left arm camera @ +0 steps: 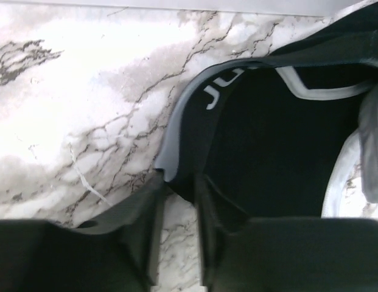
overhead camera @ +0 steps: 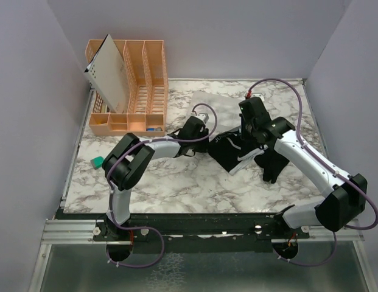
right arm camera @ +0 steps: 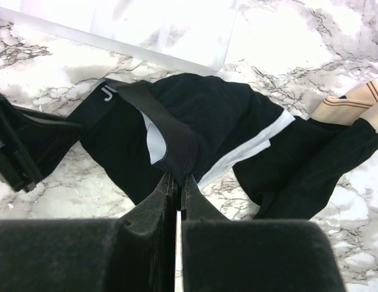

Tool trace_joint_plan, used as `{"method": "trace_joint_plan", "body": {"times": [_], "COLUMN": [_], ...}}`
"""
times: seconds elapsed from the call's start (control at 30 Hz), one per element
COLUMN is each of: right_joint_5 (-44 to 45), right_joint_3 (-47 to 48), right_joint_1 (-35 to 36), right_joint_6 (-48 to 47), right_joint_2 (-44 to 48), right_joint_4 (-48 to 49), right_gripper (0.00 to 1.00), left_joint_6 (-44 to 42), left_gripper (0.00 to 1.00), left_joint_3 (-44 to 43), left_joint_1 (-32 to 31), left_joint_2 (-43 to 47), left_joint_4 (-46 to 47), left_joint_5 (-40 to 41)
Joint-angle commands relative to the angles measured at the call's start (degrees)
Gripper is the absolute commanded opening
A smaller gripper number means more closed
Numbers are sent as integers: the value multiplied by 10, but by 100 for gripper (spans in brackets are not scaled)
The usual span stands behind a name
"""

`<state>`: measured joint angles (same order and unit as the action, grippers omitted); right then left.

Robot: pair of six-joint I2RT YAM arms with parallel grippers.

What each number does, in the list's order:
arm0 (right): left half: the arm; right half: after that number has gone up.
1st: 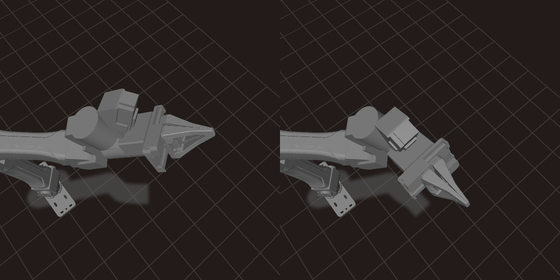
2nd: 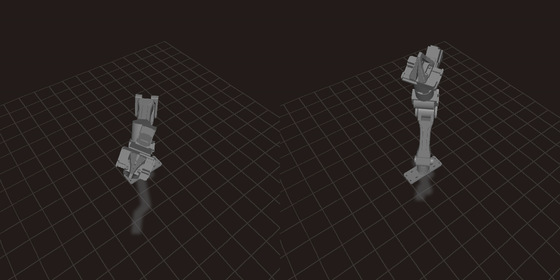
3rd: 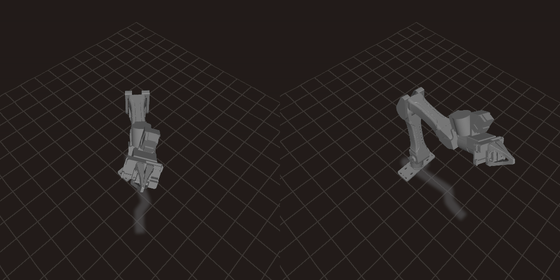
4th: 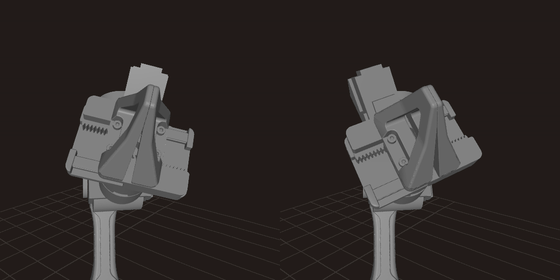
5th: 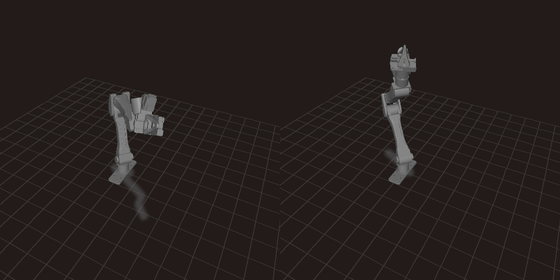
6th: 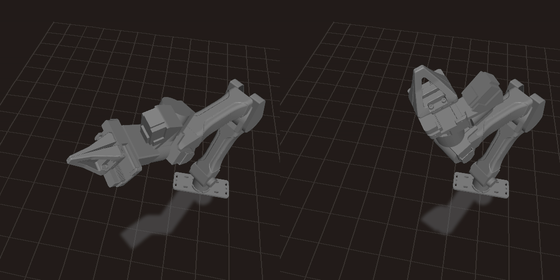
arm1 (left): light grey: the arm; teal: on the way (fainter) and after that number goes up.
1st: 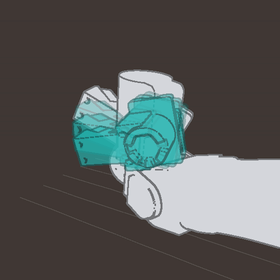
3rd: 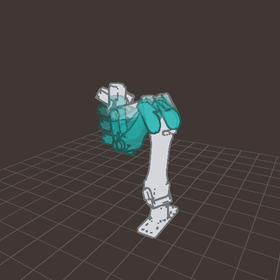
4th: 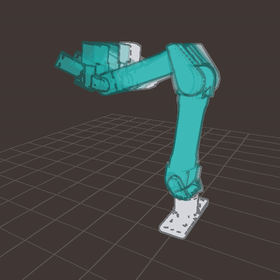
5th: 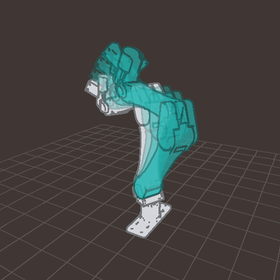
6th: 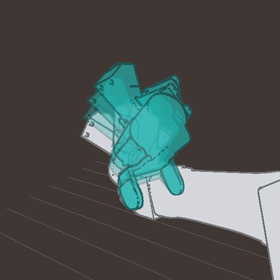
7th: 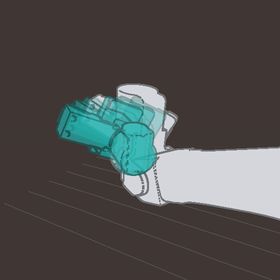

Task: Roll the underwear
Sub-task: Flatten out the underwear at the center of the board.

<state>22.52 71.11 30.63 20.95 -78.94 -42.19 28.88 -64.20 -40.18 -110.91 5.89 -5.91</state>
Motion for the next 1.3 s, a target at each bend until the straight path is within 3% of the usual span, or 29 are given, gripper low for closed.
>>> {"method": "trace_joint_plan", "body": {"times": [0.0, 0.1, 0.13, 0.43, 0.6, 0.8, 0.93, 1.07, 1.2, 1.27], "right_joint_5": [-10, -20, -31, -87, -178, -343, -517, -706, -780, -756], "right_joint_3": [21, 25, 26, 66, 72, 63, 13, -59, -118, -122], "right_joint_1": [-2, -2, -2, -2, -2, -2, -2, -1, -1, -1], "right_joint_6": [1, -3, -7, -23, -30, -16, 12, 74, 122, 112], "right_joint_2": [20, 31, 38, 112, 150, 208, 245, 272, 317, 310], "right_joint_4": [-16, -19, -16, -43, -49, -39, 10, 94, 172, 149], "right_gripper": [5, 5, 5, 6, 7, 8, 8, 8, 9, 9], "left_joint_6": [-4, -6, -7, -37, -50, -35, 14, 65, 119, 136], "left_gripper": [20, 1, 0, 0, 0, 0, 0, 0, 0, 0], "left_joint_3": [-7, -7, -6, 32, 58, 95, 113, 75, 46, 58], "left_joint_1": [0, 0, 0, 11, 16, 17, 16, 17, 17, 16], "left_joint_2": [-45, -31, -22, 176, 298, 466, 597, 688, 709, 705], "left_joint_4": [-18, -13, -12, -19, -56, -208, -301, -441, -547, -557], "left_joint_5": [-17, -17, -16, 12, 28, 106, 122, 138, 98, 67]}}
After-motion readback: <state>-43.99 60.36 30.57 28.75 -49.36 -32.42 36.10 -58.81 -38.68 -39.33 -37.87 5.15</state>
